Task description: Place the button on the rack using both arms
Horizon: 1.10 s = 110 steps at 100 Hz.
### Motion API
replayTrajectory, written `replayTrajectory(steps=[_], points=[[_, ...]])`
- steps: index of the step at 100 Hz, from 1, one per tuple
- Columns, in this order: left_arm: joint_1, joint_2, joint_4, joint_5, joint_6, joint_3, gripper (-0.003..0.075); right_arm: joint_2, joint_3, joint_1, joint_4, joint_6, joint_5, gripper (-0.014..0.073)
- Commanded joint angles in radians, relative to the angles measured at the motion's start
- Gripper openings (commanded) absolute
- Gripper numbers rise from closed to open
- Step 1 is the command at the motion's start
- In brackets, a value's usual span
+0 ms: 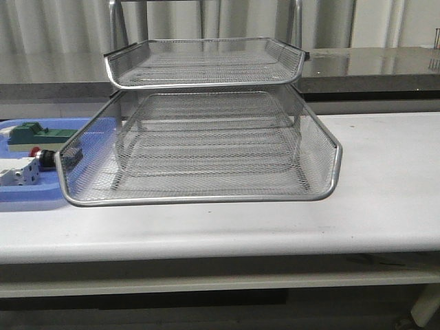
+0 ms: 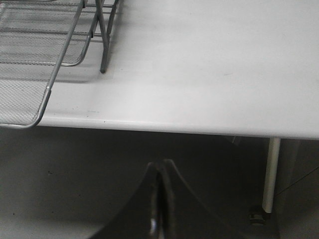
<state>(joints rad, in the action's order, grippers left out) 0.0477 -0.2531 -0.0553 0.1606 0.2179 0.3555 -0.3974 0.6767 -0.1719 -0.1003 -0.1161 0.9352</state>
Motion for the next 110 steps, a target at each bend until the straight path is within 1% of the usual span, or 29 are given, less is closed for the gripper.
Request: replayTrajectory(steps=[1, 7, 14, 33, 54, 65, 90, 110], points=[[-0.003, -0.122, -0.028, -0.050, 0.008, 0.111, 0.0004, -0.009, 0.027, 0.004, -0.004, 0.002, -0.061, -0.0068], [-0.003, -0.201, -0.051, -0.034, 0.008, 0.170, 0.0004, -0.009, 0.027, 0.004, -0.004, 0.002, -0.061, -0.0068], [-0.003, -0.291, -0.060, 0.021, 0.008, 0.241, 0.0004, -0.009, 0.027, 0.004, -0.004, 0.002, -0.061, -0.0068], [-0.003, -0.540, -0.088, 0.245, 0.006, 0.443, 0.0004, -0.009, 0.027, 0.004, -0.004, 0.002, -0.061, -0.0068], [-0.003, -0.797, -0.098, 0.449, 0.006, 0.634, 0.0004, -0.009, 0.027, 0.004, -0.004, 0.002, -0.061, -0.0068], [-0.003, -0.913, -0.098, 0.533, 0.006, 0.716, 0.0004, -0.009, 0.027, 0.004, -0.004, 0.002, -0.061, -0.0068], [-0.003, -1.083, -0.098, 0.687, -0.059, 0.822, 0.0004, -0.009, 0.027, 0.004, -0.004, 0.002, -0.061, -0.0068], [-0.001, -1.115, -0.098, 0.731, -0.107, 0.832, 0.0011, -0.009, 0.027, 0.004, -0.004, 0.002, -0.061, -0.0068]])
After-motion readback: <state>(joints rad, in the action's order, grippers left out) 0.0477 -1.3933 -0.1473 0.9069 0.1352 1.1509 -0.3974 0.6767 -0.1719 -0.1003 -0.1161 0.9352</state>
